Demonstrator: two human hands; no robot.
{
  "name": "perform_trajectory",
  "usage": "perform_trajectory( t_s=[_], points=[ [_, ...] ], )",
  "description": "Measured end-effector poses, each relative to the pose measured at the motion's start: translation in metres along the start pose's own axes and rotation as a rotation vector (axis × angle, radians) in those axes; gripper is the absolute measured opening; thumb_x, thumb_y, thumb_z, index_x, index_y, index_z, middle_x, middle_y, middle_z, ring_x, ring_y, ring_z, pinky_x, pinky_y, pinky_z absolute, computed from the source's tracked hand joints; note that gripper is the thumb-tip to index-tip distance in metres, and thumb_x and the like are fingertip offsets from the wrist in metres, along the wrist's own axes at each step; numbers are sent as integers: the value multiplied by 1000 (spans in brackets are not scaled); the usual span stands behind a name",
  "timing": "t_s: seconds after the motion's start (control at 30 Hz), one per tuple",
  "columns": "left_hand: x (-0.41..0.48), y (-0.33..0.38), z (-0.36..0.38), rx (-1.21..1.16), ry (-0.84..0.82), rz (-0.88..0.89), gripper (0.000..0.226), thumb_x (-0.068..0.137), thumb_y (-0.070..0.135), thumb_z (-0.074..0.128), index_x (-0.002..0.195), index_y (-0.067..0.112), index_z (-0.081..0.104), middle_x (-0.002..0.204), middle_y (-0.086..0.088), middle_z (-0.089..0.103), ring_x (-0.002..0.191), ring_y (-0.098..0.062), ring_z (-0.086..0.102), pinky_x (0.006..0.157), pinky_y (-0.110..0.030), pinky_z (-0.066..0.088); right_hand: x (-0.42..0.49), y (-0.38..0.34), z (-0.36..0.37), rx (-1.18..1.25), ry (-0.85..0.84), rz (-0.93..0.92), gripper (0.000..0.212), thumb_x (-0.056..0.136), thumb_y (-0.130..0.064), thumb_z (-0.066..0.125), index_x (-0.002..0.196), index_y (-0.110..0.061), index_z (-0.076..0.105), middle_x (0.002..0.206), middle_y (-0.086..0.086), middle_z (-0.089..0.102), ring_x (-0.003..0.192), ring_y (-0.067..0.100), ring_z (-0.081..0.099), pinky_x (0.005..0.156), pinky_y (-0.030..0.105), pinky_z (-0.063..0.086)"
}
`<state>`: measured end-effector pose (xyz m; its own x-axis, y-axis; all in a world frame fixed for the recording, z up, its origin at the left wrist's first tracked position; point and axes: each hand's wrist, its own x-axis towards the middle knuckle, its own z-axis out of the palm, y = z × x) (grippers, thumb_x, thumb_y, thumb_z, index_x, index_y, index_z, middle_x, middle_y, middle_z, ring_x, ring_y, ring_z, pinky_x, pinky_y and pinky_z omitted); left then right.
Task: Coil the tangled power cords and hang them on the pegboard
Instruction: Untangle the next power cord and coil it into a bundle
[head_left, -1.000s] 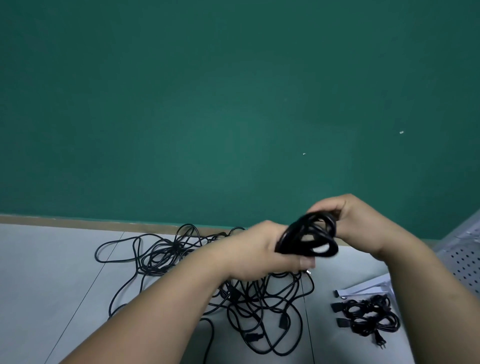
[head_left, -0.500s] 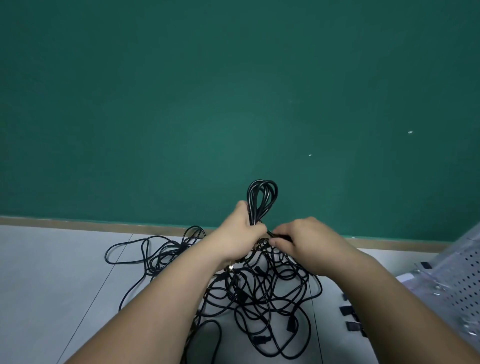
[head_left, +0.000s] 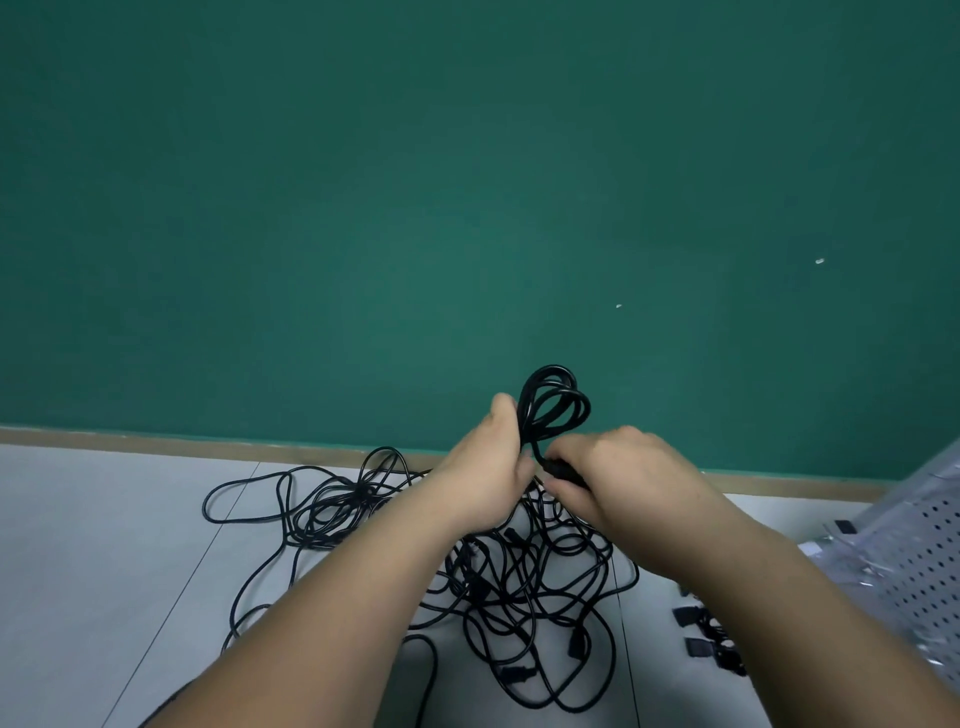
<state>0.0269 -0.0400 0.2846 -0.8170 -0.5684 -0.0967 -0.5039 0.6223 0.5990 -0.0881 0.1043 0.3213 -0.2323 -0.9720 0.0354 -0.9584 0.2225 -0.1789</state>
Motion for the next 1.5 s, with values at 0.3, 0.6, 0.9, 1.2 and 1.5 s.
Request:
perform_trajectory(
  t_s=[0.3,0.6,0.9,1.2,1.5],
  points=[
    [7,-4,12,-174,-113,37,40,88,53,46,119,29,42,112,4,61,106,-20,62,99,-50,54,2,4,10,393,235,25,21,97,-32,73,97,-34,52,74,-12,63,72,6,58,61,21,42],
    [4,3,17,-171,-194,42,31,93,60,40,109,38,55,107,2,70,101,-23,67,94,-51,57,6,8,9,24,472,53,28,85,-48,82,104,-29,72,95,-13,54,86,17,56,61,33,43],
    [-5,3,4,201,-208,269,37,101,58,59,120,26,59,113,4,63,106,-19,60,95,-42,53,4,32,11,793,157,256,40,85,-37,89,118,-35,66,99,-16,78,101,8,72,99,44,54],
    [-13,3,3,-70,-49,189,33,102,65,50,113,34,44,103,10,63,95,-12,59,83,-40,51,9,30,6,1089,238,367,43,80,-29,92,116,-28,69,93,-4,81,98,21,74,101,41,50],
    [-13,2,1,-373,-45,146,24,106,53,41,105,33,55,83,16,66,98,-14,73,94,-56,54,15,30,9,813,394,289,27,85,-45,86,104,-35,70,94,-18,79,92,6,74,92,41,59]
  ],
)
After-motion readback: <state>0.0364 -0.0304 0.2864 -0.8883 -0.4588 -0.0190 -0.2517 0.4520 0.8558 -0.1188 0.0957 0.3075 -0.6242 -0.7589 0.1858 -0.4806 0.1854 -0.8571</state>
